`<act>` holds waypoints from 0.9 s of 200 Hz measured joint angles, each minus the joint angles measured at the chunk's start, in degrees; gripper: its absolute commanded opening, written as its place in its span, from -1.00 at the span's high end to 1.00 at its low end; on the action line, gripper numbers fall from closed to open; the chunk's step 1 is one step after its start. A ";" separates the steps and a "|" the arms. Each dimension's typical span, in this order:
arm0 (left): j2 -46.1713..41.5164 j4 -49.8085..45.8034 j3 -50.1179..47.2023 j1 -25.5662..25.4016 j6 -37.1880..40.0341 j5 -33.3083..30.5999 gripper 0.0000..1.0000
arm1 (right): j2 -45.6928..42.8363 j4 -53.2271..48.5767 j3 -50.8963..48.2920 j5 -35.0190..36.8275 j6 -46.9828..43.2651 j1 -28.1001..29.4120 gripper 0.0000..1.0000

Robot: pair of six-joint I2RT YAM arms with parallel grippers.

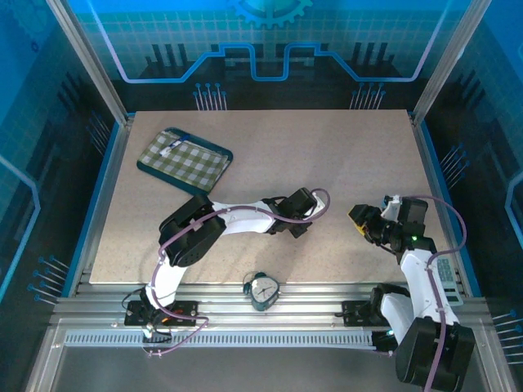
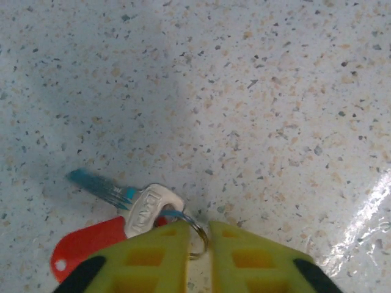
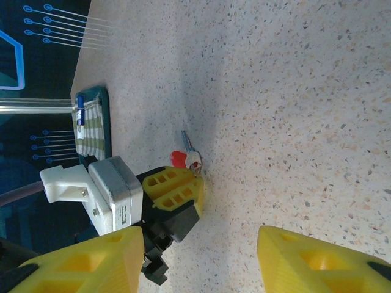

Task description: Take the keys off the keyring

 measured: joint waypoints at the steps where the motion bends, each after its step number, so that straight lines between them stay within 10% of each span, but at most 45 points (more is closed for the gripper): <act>1: 0.00 0.02 0.00 -0.02 -0.13 -0.02 0.85 | 0.00 -0.02 0.00 0.02 0.00 0.00 -0.04; 180: -15.41 -11.63 0.24 5.68 5.25 14.21 1.00 | -1.64 0.72 -2.56 -0.85 -0.46 -0.24 -0.03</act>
